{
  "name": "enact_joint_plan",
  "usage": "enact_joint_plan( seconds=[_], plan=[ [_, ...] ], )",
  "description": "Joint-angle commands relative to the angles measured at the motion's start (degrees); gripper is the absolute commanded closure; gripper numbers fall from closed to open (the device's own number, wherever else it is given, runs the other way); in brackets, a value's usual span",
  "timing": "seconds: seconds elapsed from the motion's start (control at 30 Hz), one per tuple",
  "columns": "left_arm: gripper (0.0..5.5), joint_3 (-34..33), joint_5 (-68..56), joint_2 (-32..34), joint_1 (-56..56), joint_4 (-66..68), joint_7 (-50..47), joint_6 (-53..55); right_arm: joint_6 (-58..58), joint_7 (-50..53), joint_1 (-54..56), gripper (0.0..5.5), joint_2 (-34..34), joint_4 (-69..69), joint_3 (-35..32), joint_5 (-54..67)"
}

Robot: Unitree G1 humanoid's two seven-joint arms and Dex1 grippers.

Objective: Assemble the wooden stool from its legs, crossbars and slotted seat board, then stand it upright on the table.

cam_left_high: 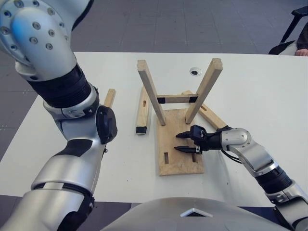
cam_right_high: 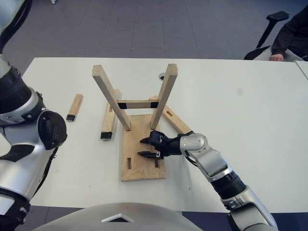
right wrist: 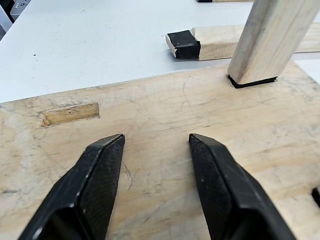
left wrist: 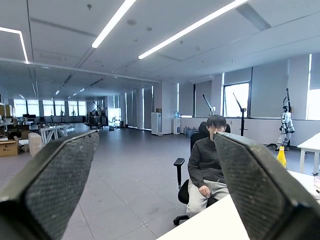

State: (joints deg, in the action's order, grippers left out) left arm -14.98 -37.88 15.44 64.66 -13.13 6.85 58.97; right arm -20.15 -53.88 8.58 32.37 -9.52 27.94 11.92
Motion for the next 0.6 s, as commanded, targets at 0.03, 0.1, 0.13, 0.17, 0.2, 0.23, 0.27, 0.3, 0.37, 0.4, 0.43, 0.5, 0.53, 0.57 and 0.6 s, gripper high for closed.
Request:
enact_joint_plan(
  seconds=[0.03,0.1,0.13,0.17,0.2,0.23,0.27,0.3,0.37,0.4,0.43,0.5,0.53,0.57,0.6],
  plan=[
    [1.28,4.5,-4.6,-9.1,-23.2,-6.1,-3.8,11.6,-3.3,0.4,-2.8,3.10,1.7,2.4,2.2,-3.6],
    [1.28,8.6,-5.4,-12.2,-33.1,-9.6,-4.4,13.9,-3.5,0.6,-2.8,3.10,1.6,2.3,2.1,-3.6],
    [1.28,10.1,-5.1,-12.6,-35.9,-10.5,-4.2,13.8,-3.6,0.6,-2.7,3.10,1.6,2.3,2.1,-3.7],
    [1.28,10.2,-4.7,-12.8,-36.7,-10.7,-4.1,12.7,-3.7,0.7,-2.6,3.10,1.6,2.2,2.0,-3.6],
    [1.28,9.5,-4.4,-13.0,-36.4,-10.6,-4.1,11.2,-3.8,0.7,-2.6,3.10,1.6,2.3,1.9,-3.7],
    [1.28,8.4,-4.4,-13.4,-35.4,-10.1,-4.3,9.7,-3.9,0.7,-2.6,3.10,1.6,2.2,1.9,-3.7],
    [1.28,7.2,-3.9,-13.4,-33.1,-9.4,-4.3,7.1,-4.0,0.8,-3.0,3.10,1.6,2.0,1.9,-3.6],
    [1.28,5.5,-4.1,-13.7,-30.4,-8.2,-4.5,4.8,-4.2,0.9,-3.3,3.10,1.7,1.8,1.9,-3.6],
    [1.28,1.5,-4.6,-13.2,-22.4,-4.5,-4.4,-1.0,-4.6,1.0,-3.9,3.10,1.8,1.4,2.0,-3.4],
    [1.28,-1.4,-5.3,-12.3,-16.6,-1.6,-4.5,-4.3,-4.9,1.0,-4.0,3.10,1.9,1.5,2.1,-3.5],
    [1.28,-3.8,-5.6,-10.7,-10.9,1.3,-4.4,-7.3,-5.3,1.1,-3.9,3.10,2.0,2.0,2.3,-3.7],
    [1.28,-8.2,-6.6,-6.9,-0.4,6.1,-4.5,-12.1,-5.8,2.3,-2.9,3.10,0.4,6.1,1.6,-3.8],
    [1.28,-9.5,-7.0,-5.4,3.0,7.1,-4.5,-13.4,-5.1,2.7,-2.0,3.10,-0.3,9.3,1.6,-4.3],
    [1.28,-10.6,-7.7,-3.9,5.7,7.4,-5.0,-13.9,-4.1,3.1,-0.7,3.10,-1.3,13.3,1.4,-4.8],
    [1.28,-11.4,-8.6,-3.0,7.2,7.3,-5.8,-13.8,-2.5,3.7,1.0,3.10,-2.4,17.7,1.2,-5.7]
  ],
)
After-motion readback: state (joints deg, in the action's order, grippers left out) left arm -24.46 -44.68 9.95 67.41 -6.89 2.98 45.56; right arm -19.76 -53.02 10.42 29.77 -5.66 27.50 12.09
